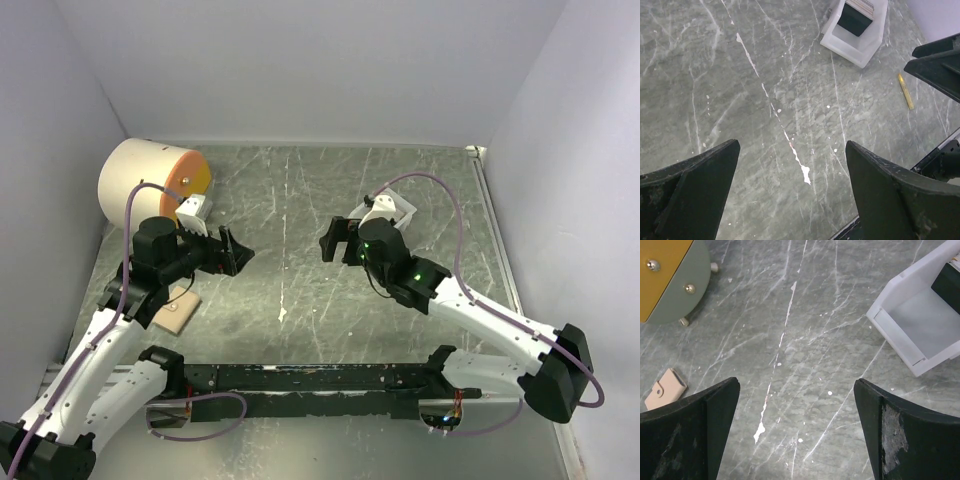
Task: Put the credit cards into the card holder
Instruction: Move the card holder to the center of the board.
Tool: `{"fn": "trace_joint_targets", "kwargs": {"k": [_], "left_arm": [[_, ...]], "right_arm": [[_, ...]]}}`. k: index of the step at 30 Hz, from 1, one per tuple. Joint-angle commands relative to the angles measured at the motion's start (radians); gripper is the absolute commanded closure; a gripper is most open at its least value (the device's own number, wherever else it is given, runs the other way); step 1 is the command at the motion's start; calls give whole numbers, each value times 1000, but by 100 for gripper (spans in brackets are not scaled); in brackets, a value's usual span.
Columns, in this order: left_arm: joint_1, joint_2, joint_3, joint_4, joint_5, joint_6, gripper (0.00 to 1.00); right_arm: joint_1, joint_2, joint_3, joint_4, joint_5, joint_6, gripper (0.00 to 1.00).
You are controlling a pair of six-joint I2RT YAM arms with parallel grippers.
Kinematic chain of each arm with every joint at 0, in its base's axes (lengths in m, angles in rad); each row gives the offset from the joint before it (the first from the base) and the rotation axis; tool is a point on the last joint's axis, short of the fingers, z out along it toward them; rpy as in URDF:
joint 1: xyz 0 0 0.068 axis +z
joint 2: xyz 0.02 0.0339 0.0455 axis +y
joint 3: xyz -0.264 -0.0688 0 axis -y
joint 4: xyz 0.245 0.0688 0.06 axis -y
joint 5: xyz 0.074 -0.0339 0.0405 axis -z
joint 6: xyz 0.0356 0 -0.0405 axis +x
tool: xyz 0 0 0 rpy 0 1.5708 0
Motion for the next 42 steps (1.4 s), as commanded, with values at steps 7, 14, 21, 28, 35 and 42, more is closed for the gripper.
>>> {"fn": "trace_joint_targets", "kwargs": {"k": [7, 14, 21, 28, 35, 42], "left_arm": [[9, 11, 30, -103, -191, -155, 1], [9, 24, 17, -339, -587, -555, 3], [20, -44, -104, -354, -697, -805, 23], [198, 77, -134, -362, -671, -881, 35], [275, 102, -195, -294, -719, -917, 34], [278, 153, -248, -255, -671, -917, 33]], "right_arm": [[5, -43, 0, -1, 39, 5, 0], [4, -45, 3, 8, 27, 1, 0], [4, -67, -17, 14, 24, 6, 0], [5, -108, -31, 30, 25, -22, 0], [4, -135, -33, 31, 33, -53, 0], [4, -132, -26, 13, 51, -69, 0]]}}
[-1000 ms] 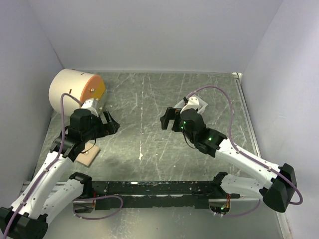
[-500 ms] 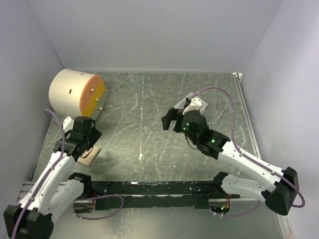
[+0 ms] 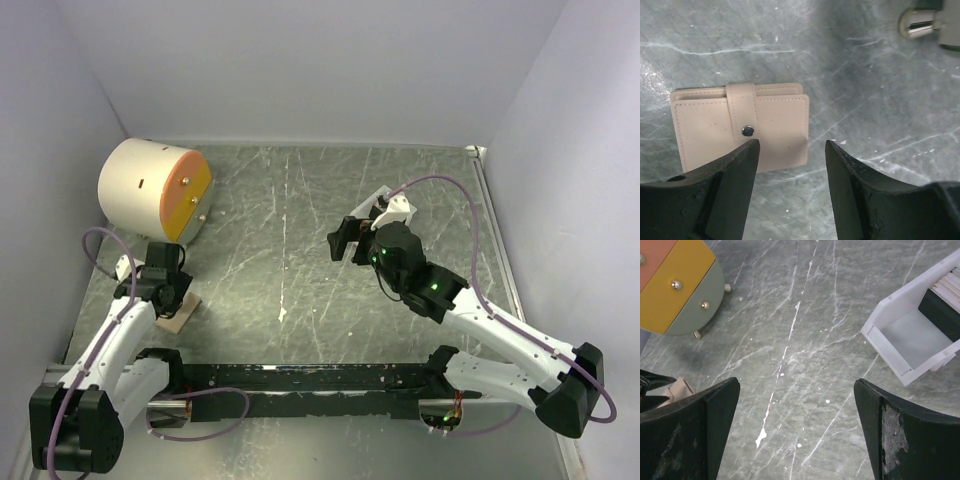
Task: Put the credit cards into the card holder
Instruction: Move the card holder to the center of the board.
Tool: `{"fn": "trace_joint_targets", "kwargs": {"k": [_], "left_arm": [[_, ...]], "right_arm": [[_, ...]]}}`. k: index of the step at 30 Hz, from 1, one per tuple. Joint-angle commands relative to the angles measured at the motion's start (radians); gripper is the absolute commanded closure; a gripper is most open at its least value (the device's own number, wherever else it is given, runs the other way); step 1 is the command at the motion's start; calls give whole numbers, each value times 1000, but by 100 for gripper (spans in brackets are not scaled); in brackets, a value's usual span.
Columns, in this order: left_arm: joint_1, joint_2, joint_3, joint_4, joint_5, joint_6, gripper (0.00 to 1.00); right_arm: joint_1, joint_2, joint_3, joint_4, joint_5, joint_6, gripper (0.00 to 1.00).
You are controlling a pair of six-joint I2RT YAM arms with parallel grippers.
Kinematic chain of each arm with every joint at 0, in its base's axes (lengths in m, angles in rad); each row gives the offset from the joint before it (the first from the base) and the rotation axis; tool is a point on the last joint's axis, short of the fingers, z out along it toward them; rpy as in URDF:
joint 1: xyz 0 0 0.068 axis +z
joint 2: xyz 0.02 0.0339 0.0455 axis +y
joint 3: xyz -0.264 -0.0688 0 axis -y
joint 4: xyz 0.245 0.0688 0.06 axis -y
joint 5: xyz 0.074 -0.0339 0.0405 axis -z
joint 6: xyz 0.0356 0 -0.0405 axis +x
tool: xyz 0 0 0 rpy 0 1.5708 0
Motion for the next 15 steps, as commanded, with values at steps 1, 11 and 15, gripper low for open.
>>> {"fn": "trace_joint_targets", "kwargs": {"k": [1, 11, 15], "left_arm": [[10, 5, -36, 59, 20, -9, 33], [10, 52, -81, 202, 194, 107, 28], [5, 79, -105, 260, 277, 132, 29]], "right_arm": [[5, -10, -4, 8, 24, -31, 0], [5, 11, 6, -33, 62, 1, 0], [4, 32, 26, -71, 102, 19, 0]]}}
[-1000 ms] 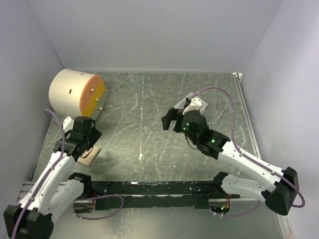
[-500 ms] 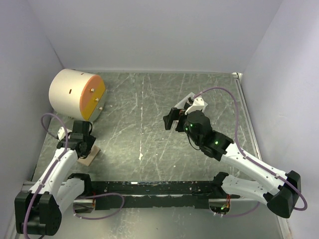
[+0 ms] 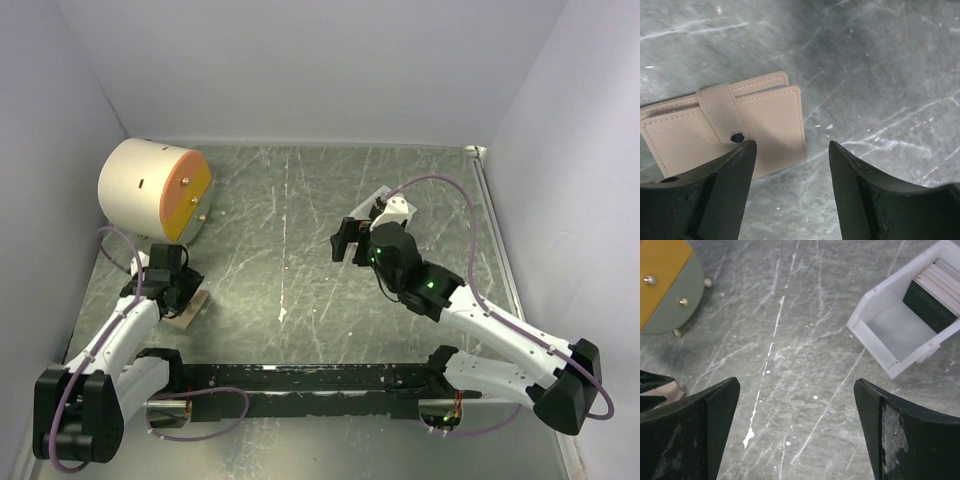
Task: Put the credit cards into the card holder
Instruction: Move the card holder to the center of the board.
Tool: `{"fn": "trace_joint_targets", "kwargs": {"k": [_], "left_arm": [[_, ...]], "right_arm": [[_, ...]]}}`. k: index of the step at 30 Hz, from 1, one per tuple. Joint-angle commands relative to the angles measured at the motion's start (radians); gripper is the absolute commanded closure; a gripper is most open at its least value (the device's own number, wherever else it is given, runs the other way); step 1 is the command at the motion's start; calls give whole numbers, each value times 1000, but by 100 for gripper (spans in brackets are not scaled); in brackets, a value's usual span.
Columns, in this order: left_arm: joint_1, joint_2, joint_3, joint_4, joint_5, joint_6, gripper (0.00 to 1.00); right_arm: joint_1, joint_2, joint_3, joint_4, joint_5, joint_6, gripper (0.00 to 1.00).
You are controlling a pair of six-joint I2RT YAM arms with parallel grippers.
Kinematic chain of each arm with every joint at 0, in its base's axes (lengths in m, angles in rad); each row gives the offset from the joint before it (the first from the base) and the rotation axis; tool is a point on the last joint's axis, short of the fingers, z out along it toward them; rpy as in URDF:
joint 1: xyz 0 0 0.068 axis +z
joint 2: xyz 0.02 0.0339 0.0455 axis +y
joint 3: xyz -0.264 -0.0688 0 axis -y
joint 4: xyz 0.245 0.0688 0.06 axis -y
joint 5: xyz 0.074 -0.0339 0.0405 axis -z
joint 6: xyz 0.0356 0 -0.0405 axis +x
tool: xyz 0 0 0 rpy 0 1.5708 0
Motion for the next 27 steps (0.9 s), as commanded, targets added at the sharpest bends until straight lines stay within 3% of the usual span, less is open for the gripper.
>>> {"fn": "trace_joint_targets", "kwargs": {"k": [1, 5, 12, 17, 21, 27], "left_arm": [[2, 28, -34, 106, 141, 53, 28], [-45, 29, -37, 132, 180, 40, 27], [-227, 43, -25, 227, 200, -37, 21], [-411, 153, 33, 343, 198, -47, 20], [-513, 243, 121, 410, 237, 36, 18], [-550, 199, 210, 288, 142, 133, 17]], "right_arm": [[4, 21, 32, -55, 72, 33, 0], [4, 40, 43, -65, 71, 49, 0], [4, 48, 42, -63, 61, 74, 0], [4, 51, 47, -72, 63, 82, 0], [4, 50, 47, -84, 63, 97, 0], [4, 53, 35, -78, 14, 96, 1]]}}
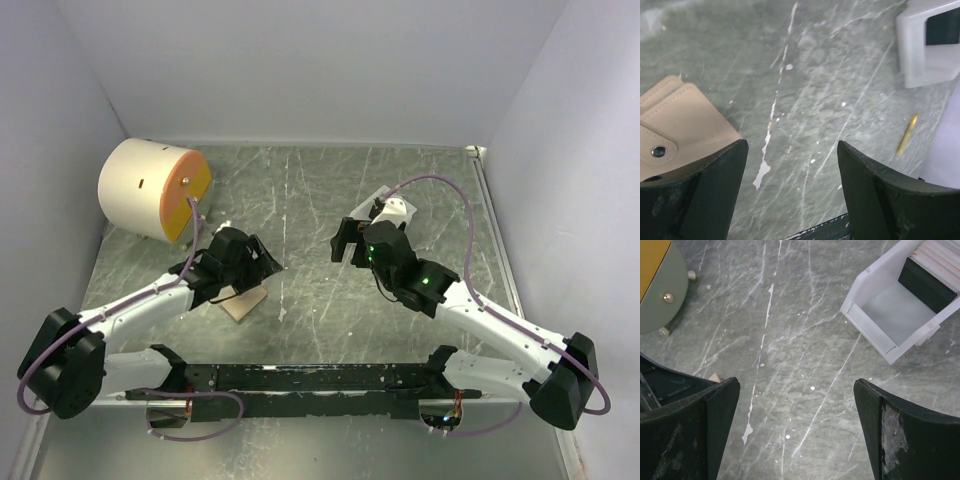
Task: Put the credit cards into the card holder
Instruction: Move the card holder to the center of the board.
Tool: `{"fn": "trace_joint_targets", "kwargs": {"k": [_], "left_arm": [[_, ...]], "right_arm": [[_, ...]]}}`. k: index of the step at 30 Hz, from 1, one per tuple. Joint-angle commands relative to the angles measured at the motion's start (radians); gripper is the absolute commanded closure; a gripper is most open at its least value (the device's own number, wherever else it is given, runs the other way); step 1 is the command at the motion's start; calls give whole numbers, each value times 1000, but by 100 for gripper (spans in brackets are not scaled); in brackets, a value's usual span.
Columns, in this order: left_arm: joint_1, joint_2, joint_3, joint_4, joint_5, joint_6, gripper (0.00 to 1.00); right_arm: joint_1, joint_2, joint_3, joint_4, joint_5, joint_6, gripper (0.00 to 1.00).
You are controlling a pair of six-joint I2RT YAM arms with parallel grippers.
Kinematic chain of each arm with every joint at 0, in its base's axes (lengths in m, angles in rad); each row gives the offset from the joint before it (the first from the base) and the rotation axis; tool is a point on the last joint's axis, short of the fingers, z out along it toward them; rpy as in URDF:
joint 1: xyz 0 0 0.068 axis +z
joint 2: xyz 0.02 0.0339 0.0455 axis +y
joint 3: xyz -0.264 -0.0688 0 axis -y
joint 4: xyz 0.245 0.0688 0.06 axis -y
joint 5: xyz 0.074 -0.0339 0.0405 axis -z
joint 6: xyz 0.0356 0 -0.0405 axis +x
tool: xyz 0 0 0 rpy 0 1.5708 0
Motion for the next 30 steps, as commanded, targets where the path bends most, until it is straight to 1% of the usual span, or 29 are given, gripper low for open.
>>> {"fn": "trace_joint_targets", "kwargs": {"k": [1, 4, 5, 7, 9, 12, 14, 15, 17, 21, 24, 30], "left_arm": [[-9, -72, 53, -60, -69, 84, 18], [-9, -144, 47, -156, -175, 103, 23], [-7, -169, 40, -205, -225, 98, 25], [-6, -220, 25, -262, -269, 98, 27], [-3, -265, 10, -319, -294, 92, 30], [0, -319, -18, -412, -340, 47, 33], [4, -345, -33, -477, -364, 13, 33], [6, -354, -41, -501, -371, -3, 31], [12, -372, -56, -529, -373, -22, 31], [21, -400, -102, -531, -368, -61, 31], [30, -396, -139, -474, -332, -57, 32], [41, -331, -180, -343, -246, -23, 35]], "right_arm": [[4, 6, 10, 3, -39, 7, 1], [4, 18, -8, 42, -107, -4, 4], [4, 26, -12, 59, -137, -7, 6], [5, 47, -21, 94, -199, -8, 12], [5, 81, -26, 120, -247, -4, 20], [4, 132, -13, 146, -306, -5, 39], [4, 160, 10, 142, -318, -6, 43], [4, 173, 21, 136, -316, -4, 45], [5, 187, 36, 123, -311, -6, 48], [5, 187, 34, 129, -314, -10, 49], [5, 179, 26, 133, -315, -9, 49], [4, 164, 20, 129, -313, -23, 49]]}}
